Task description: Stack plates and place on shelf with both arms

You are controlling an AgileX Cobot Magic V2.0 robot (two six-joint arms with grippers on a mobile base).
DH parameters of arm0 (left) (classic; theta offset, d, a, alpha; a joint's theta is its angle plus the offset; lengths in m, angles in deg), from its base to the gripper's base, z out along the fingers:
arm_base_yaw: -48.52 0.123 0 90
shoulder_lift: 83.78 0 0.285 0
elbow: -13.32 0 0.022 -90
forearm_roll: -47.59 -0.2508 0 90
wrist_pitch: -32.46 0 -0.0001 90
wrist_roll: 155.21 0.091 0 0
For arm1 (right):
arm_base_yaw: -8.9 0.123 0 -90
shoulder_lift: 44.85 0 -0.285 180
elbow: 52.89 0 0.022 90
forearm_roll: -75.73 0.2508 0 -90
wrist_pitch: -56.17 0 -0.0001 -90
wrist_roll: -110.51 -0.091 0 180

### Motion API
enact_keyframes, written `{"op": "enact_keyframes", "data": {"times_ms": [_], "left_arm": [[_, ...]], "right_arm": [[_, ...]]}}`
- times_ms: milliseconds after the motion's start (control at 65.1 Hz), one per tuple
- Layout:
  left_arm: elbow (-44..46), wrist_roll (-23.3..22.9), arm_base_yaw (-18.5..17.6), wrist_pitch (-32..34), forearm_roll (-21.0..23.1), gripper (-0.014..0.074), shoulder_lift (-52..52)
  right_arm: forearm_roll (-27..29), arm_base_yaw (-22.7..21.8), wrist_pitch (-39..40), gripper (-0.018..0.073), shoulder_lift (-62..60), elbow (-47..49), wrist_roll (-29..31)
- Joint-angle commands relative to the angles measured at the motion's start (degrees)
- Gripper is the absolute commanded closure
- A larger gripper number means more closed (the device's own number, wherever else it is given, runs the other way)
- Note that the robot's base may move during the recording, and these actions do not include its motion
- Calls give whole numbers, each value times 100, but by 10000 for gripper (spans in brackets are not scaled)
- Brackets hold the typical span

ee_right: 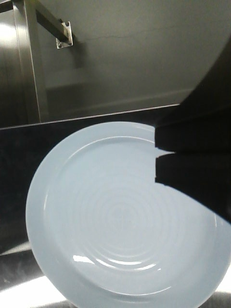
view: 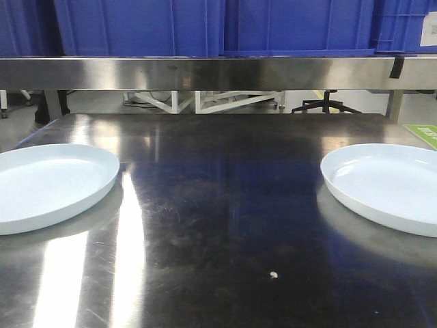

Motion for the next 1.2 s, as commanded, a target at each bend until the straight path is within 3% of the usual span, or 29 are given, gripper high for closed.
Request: {"op": "enact_keyframes", "data": {"times_ms": [0, 77, 200, 261, 338, 553, 1183], "left_arm": [[213, 0, -40, 359, -19, 513, 51], [213, 0, -40, 330, -6, 463, 51], [213, 0, -40, 237, -6, 202, -116], [213, 0, -40, 153, 13, 53, -300], [213, -51, -40, 75, 188, -21, -580], [213, -155, -29, 208, 237, 38, -1426], [213, -191, -29, 707, 211, 38, -3086]], "right_arm": [[-90, 17, 442, 438, -60, 226, 50], [-96, 17, 519, 270, -60, 226, 50], [-96, 17, 705, 10, -60, 226, 50], [-96, 17, 811, -19, -60, 226, 50], [-96, 17, 909, -10, -60, 226, 50], [-96, 17, 974, -10, -60, 226, 50], [-96, 17, 974, -10, -60, 226, 50]]}}
